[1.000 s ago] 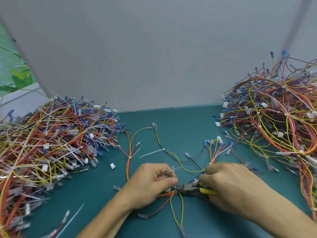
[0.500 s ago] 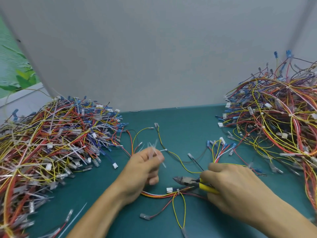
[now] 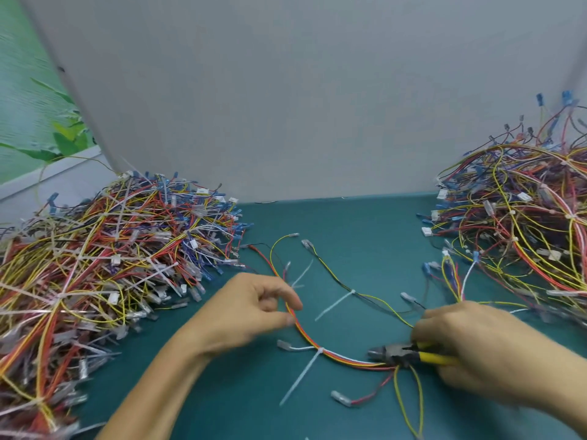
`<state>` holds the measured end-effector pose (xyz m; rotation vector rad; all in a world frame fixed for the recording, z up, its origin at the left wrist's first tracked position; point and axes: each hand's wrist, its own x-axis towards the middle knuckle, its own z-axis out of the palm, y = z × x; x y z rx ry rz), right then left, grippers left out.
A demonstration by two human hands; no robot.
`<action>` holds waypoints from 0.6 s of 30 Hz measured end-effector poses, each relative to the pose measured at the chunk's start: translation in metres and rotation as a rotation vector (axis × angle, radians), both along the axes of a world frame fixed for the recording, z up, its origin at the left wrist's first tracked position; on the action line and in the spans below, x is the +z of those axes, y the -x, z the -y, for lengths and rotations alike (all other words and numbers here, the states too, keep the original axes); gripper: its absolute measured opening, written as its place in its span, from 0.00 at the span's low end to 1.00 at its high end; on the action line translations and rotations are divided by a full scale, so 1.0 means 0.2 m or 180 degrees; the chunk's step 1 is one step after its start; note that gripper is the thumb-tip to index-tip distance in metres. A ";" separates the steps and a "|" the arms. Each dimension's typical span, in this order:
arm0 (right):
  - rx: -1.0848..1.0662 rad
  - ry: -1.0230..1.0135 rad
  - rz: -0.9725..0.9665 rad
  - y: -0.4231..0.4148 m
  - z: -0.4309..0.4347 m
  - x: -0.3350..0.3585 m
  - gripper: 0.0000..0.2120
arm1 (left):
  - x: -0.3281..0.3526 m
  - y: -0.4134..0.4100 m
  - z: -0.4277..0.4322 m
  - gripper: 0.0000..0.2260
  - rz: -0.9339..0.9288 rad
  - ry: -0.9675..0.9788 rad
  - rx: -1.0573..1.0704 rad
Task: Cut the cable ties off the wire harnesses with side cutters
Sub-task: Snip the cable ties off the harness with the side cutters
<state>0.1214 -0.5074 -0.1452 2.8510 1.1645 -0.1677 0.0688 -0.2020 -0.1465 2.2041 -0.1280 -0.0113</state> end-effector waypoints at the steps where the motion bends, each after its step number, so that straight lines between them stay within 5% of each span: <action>1: -0.0071 0.0083 -0.0091 -0.02 0.03 0.02 0.14 | -0.01 0.00 0.02 0.07 -0.0088 -0.0133 -0.0233; 8: -0.0228 0.0215 -0.0630 -0.06 0.14 0.08 0.11 | -0.06 0.02 0.21 0.13 0.0187 -0.1200 -0.1009; 18: -0.0118 -0.0273 -0.0423 -0.07 0.15 0.09 0.19 | 0.03 0.13 0.33 0.14 0.0481 -0.1380 -0.1445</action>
